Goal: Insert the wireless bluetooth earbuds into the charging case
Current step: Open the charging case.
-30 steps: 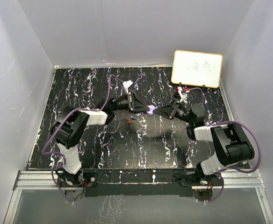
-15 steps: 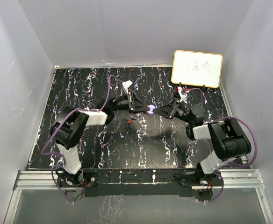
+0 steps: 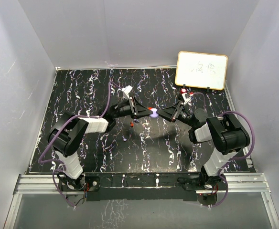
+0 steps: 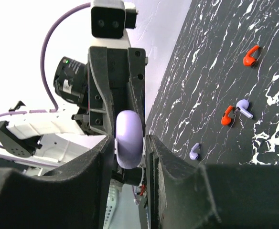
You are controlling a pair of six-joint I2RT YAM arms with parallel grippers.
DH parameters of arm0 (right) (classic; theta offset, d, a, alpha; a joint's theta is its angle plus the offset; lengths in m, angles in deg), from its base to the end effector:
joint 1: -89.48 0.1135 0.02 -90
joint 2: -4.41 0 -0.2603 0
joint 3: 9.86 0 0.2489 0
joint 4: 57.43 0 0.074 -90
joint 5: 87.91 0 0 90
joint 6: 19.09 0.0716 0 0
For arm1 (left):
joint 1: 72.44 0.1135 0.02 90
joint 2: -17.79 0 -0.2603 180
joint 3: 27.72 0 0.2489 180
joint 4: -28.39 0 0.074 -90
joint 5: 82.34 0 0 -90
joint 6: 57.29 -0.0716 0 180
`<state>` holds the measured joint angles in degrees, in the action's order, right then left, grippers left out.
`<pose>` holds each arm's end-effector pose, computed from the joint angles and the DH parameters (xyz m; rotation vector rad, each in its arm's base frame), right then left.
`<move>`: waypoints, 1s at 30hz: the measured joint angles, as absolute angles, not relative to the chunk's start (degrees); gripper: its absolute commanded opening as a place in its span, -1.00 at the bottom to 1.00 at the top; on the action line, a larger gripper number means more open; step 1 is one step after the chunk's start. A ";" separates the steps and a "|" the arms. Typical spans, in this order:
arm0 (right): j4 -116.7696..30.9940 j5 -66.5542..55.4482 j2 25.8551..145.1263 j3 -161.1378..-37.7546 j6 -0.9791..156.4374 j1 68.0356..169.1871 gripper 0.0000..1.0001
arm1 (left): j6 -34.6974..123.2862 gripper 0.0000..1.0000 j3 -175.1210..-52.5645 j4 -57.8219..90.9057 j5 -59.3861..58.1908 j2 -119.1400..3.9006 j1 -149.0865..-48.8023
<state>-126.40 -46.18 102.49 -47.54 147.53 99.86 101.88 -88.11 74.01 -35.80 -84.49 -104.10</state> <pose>0.2853 0.1066 0.1729 0.1728 1.7571 1.7616 0.3030 -0.2447 0.2098 0.1415 1.8868 -1.8743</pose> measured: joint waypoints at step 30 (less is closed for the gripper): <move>-126.64 -44.63 103.56 -46.47 150.70 98.46 -0.85 | 101.23 0.97 -85.90 70.77 -28.43 -83.60 -106.33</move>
